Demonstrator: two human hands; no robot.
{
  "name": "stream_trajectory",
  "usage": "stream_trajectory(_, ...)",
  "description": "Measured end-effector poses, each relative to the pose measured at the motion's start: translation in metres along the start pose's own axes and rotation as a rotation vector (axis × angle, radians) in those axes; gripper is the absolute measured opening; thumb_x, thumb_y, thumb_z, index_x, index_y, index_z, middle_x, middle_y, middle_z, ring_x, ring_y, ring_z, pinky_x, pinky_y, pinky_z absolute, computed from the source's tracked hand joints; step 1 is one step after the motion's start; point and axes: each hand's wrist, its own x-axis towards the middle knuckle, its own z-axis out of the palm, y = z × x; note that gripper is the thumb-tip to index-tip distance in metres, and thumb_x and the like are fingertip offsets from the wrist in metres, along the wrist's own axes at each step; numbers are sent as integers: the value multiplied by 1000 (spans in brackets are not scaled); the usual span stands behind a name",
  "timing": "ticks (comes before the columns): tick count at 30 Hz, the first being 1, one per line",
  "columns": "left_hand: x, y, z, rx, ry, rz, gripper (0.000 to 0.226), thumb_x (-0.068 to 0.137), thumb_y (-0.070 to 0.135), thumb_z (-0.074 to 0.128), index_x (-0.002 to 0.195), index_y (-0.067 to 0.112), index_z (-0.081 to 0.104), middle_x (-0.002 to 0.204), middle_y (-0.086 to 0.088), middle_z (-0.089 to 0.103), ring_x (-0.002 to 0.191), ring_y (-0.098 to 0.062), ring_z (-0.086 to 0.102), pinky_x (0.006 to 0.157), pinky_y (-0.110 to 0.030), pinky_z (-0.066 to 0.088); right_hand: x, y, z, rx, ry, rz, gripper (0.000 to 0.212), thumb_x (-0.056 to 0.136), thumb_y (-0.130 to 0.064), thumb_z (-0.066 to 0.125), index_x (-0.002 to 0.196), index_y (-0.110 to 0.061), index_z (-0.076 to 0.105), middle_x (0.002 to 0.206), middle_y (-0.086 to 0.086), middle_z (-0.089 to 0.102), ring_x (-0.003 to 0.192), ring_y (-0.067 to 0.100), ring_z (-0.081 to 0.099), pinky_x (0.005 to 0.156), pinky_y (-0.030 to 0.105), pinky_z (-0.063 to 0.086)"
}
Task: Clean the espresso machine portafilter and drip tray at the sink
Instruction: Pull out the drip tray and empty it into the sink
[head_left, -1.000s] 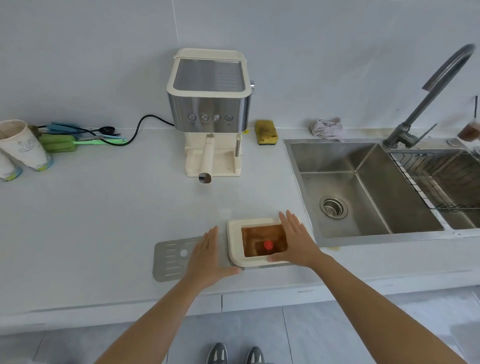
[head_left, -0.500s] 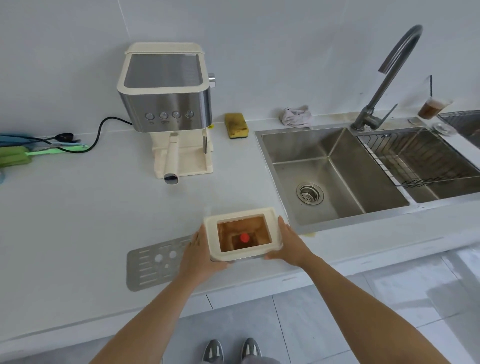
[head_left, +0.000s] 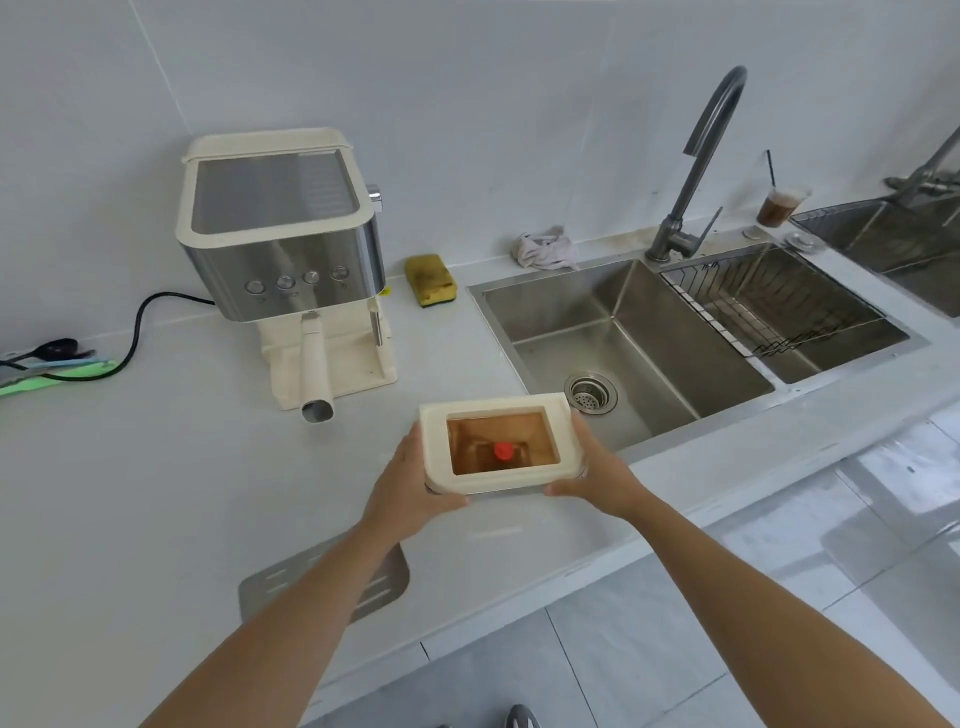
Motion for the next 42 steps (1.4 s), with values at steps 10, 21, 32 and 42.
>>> stream_trajectory(10, 77, 50, -2, -18, -27, 79, 85, 68, 20, 81, 136, 29, 30, 115, 16, 50, 100, -6, 50, 67, -3, 38, 31, -14, -71, 52, 106, -45, 93, 54, -38, 79, 134, -38, 30, 117, -13, 57, 111, 15, 56, 98, 45, 46)
stream_trajectory(21, 179, 101, 52, -49, 110, -26, 89, 71, 21, 79, 142, 27, 25, 112, 12, 52, 102, -12, 52, 76, -17, 42, 129, 25, -176, 120, 27, -123, 85, 63, -20, 81, 136, -25, 37, 117, -8, 60, 111, 17, 57, 98, 34, 46)
stream_trajectory(32, 235, 144, 124, -91, 262, -248, 87, 73, 19, 77, 143, 29, 24, 111, 16, 49, 105, -8, 46, 71, -5, 35, 204, 73, -257, 165, -193, -180, 73, 67, -17, 81, 128, -25, 41, 114, -10, 58, 108, 16, 55, 102, 37, 42)
stream_trajectory(42, 242, 163, 149, -66, 266, -356, 79, 76, 15, 75, 138, 29, 30, 101, 22, 50, 90, 4, 50, 61, 1, 41, 213, 103, -269, 293, -307, -155, 61, 71, -5, 76, 121, -22, 47, 100, -11, 61, 90, 3, 57, 65, 3, 44)
